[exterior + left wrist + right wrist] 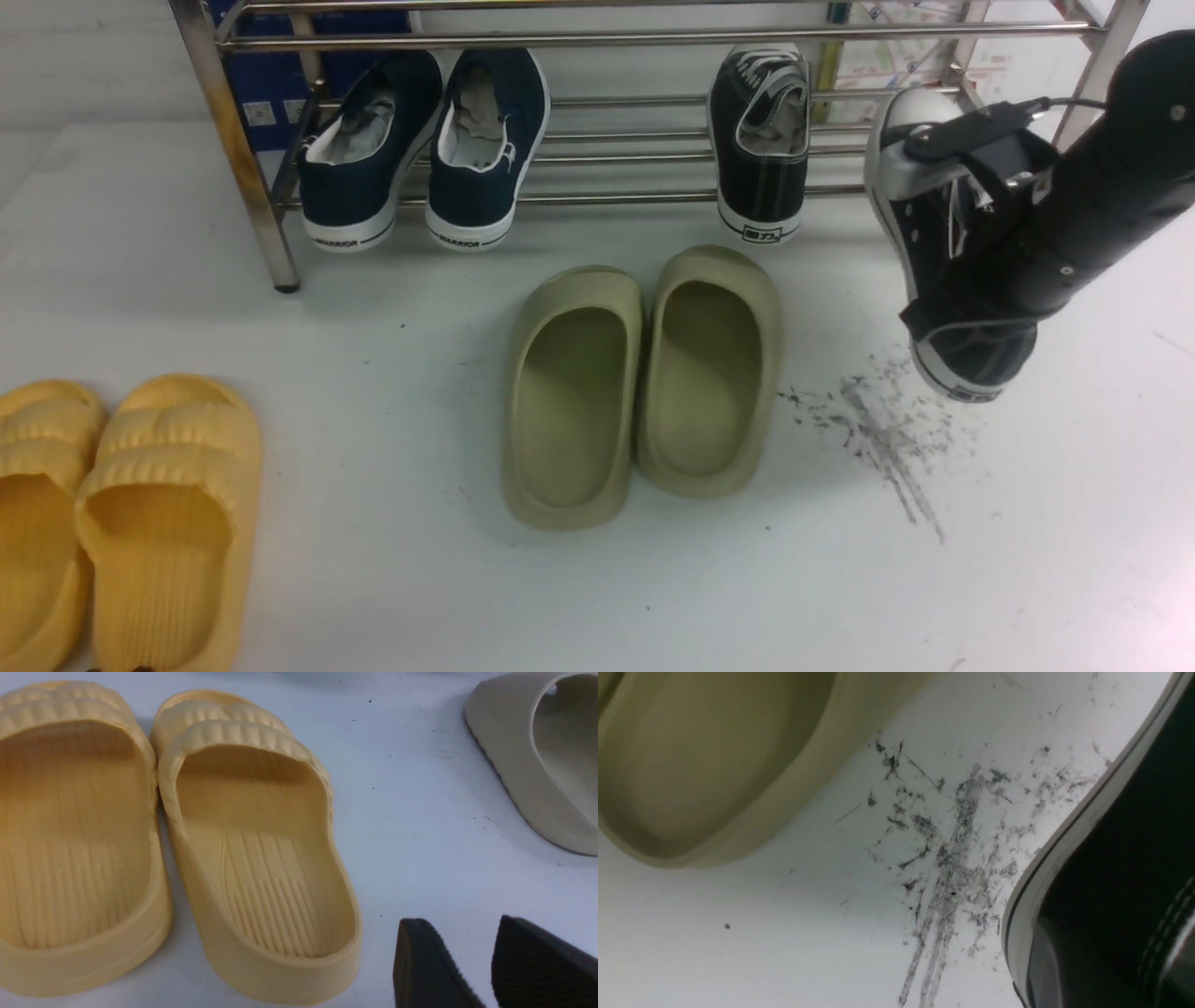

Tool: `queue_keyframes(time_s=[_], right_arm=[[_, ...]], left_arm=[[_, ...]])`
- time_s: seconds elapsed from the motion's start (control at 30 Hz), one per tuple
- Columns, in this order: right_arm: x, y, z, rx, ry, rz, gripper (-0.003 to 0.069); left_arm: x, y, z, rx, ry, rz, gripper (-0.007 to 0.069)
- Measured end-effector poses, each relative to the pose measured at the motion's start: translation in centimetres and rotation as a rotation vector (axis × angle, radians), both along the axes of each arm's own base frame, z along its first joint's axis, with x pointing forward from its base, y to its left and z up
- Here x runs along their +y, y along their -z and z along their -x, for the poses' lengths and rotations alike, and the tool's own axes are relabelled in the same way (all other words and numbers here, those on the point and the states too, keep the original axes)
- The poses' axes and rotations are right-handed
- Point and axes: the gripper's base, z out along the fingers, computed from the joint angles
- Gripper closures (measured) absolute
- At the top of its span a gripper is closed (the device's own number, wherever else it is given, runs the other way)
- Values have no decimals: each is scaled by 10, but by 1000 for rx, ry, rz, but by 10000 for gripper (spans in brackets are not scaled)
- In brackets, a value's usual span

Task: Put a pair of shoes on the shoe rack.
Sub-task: Use the right arm to put a shoe into the shoe rack

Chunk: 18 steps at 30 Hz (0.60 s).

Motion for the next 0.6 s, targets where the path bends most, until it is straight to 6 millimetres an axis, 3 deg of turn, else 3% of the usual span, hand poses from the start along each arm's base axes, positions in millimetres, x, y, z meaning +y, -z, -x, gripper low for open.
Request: queue_keyframes(time_s=[0.3,0.43,0.6], right_arm=[[10,-7,-41,-79,-28,5,608],[16,-3,-69,-101,-40,7,608],[12,0,-90,-114,-28,6,608]], left_arm=[[0,0,0,0,0,0,386],[0,0,0,0,0,0,386],[0,0,0,0,0,0,386]])
